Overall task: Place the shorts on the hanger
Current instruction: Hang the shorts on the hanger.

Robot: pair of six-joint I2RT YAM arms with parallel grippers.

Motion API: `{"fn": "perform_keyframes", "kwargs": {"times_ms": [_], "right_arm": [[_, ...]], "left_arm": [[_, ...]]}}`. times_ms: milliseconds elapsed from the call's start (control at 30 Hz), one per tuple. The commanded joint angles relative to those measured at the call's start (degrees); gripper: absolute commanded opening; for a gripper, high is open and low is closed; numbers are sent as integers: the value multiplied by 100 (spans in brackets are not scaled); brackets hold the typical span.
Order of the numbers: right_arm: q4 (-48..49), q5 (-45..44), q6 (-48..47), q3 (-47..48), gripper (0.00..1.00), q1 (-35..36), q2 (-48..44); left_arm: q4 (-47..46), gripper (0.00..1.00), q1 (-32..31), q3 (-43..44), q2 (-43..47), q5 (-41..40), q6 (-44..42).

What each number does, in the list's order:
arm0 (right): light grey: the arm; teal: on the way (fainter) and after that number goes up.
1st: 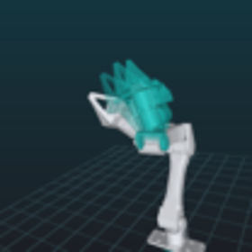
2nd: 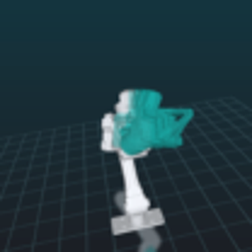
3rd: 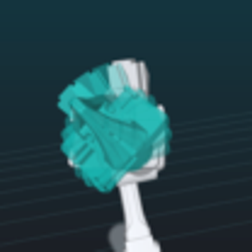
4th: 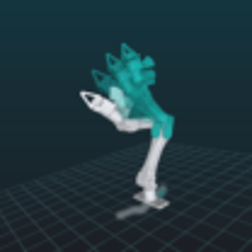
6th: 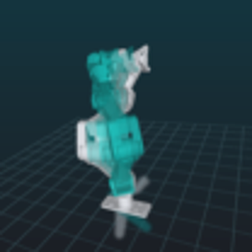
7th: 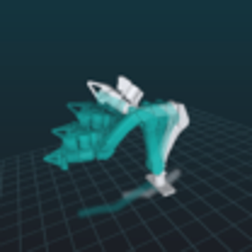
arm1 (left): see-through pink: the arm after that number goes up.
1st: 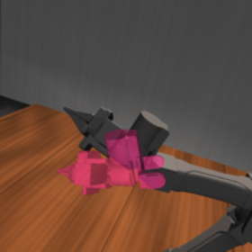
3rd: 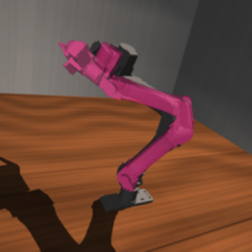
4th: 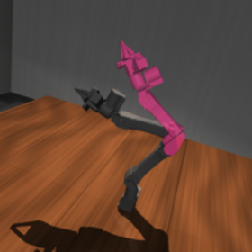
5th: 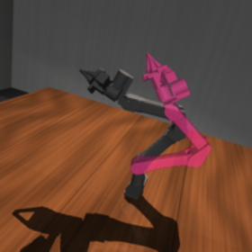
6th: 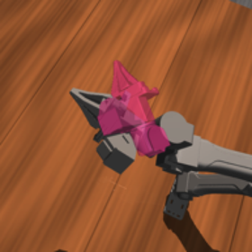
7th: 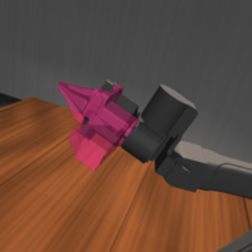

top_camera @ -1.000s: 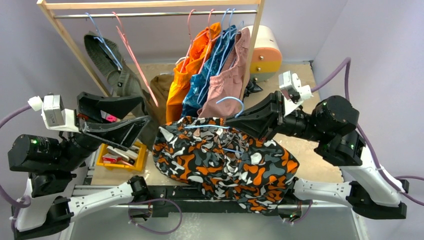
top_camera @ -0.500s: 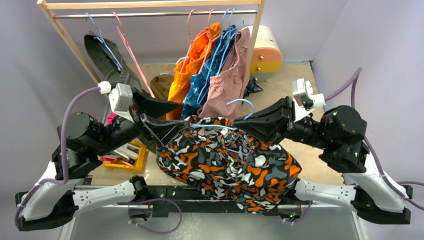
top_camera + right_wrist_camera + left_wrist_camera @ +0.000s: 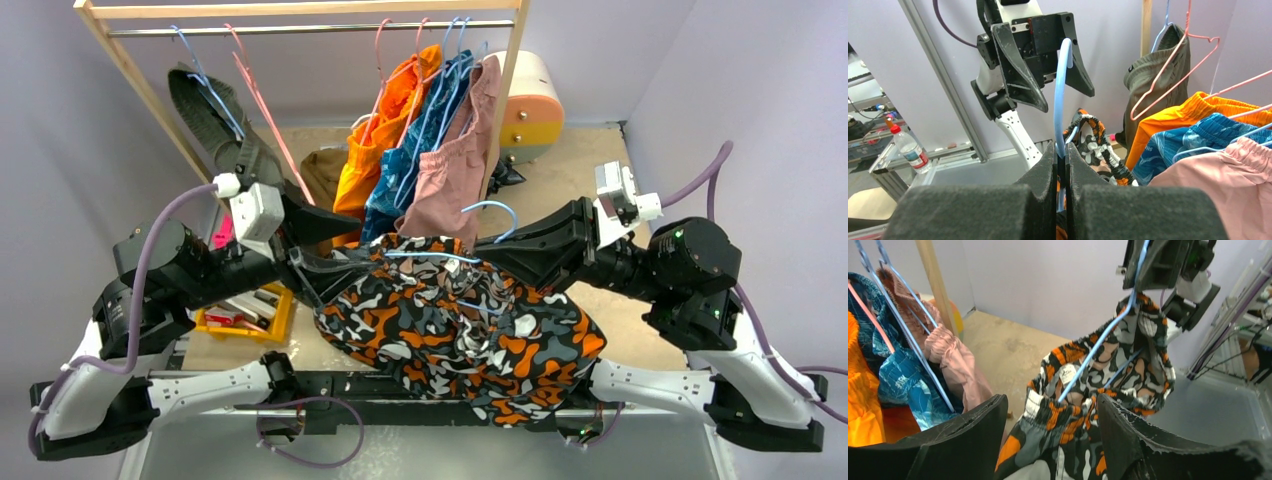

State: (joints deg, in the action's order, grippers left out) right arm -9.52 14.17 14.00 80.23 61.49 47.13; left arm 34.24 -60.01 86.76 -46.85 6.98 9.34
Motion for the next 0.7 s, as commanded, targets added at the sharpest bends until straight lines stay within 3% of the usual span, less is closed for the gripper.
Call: {"fn": "perform_keyframes", "kwargs": {"times_ms": [0, 333, 567, 667], "right_arm": [[462, 109, 22, 116, 0, 12, -61], [562, 399, 49, 164, 0, 13, 45], [625, 459, 99, 154, 0, 14, 81], [636, 427, 102, 143, 0, 12, 74]], "left_arm": [[461, 64, 15, 63, 198, 399, -437], [973, 58, 10, -88, -93, 576, -837], [523, 46, 9, -205, -350, 878, -890], [424, 46, 13, -97, -457, 973, -862]]}}
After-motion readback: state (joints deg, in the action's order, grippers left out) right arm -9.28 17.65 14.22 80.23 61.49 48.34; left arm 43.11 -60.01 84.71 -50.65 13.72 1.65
